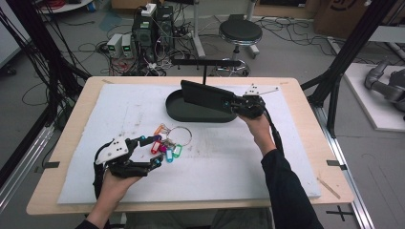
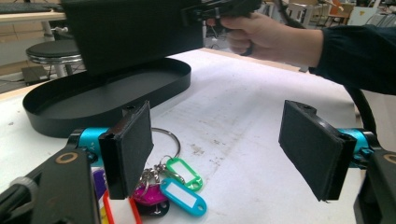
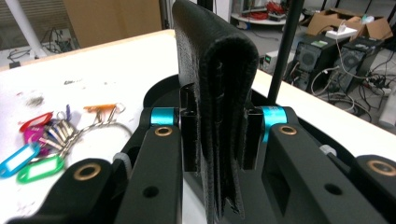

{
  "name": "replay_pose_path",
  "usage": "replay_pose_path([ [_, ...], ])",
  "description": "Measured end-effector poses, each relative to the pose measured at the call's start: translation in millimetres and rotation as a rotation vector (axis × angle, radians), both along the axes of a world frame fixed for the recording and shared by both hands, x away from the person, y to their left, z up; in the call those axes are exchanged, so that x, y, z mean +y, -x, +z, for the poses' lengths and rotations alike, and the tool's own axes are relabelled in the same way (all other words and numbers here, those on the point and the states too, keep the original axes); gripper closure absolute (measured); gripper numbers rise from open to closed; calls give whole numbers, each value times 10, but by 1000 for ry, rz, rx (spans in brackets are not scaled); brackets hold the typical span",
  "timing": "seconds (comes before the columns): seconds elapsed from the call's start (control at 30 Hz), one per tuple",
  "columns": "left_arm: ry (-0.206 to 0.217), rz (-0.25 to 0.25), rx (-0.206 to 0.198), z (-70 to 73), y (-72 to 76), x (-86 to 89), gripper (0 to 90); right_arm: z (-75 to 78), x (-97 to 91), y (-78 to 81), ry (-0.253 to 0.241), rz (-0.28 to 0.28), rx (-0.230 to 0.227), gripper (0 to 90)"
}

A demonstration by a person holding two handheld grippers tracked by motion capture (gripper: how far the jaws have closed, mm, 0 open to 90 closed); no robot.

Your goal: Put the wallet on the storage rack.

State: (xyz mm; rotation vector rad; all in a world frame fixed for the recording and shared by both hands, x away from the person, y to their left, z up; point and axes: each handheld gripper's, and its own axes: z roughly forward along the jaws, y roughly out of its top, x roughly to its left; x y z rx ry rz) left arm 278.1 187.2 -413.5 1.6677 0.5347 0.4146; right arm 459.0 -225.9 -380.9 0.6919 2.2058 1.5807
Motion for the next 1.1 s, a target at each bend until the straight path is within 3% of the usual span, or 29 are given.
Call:
replay_pose_path([
  [0.27, 2, -12, -15, 18, 9, -8, 258, -101, 132, -237, -18, 14, 20, 765],
  [0.33, 7, -12, -19, 23, 14, 2, 258, -143, 153, -302, -31, 24, 43, 765],
  [0.43, 14, -15, -21, 22, 21, 17, 260, -225, 187, -376, -20, 13, 50, 765],
  [0.67, 15, -19, -43, 33, 58, 22, 263, -326, 156, -464, -11, -27, 59, 765],
  [0.87, 0, -9, -51, 29, 56, -2, 264, -419, 167, -506, 16, -12, 64, 764],
  [1.0, -9, -9, -56, 29, 63, -18, 263, -456, 139, -529, -5, -22, 87, 760],
  [1.1, -18, -10, -61, 29, 78, -19, 264, -460, 129, -528, 24, -30, 88, 755],
])
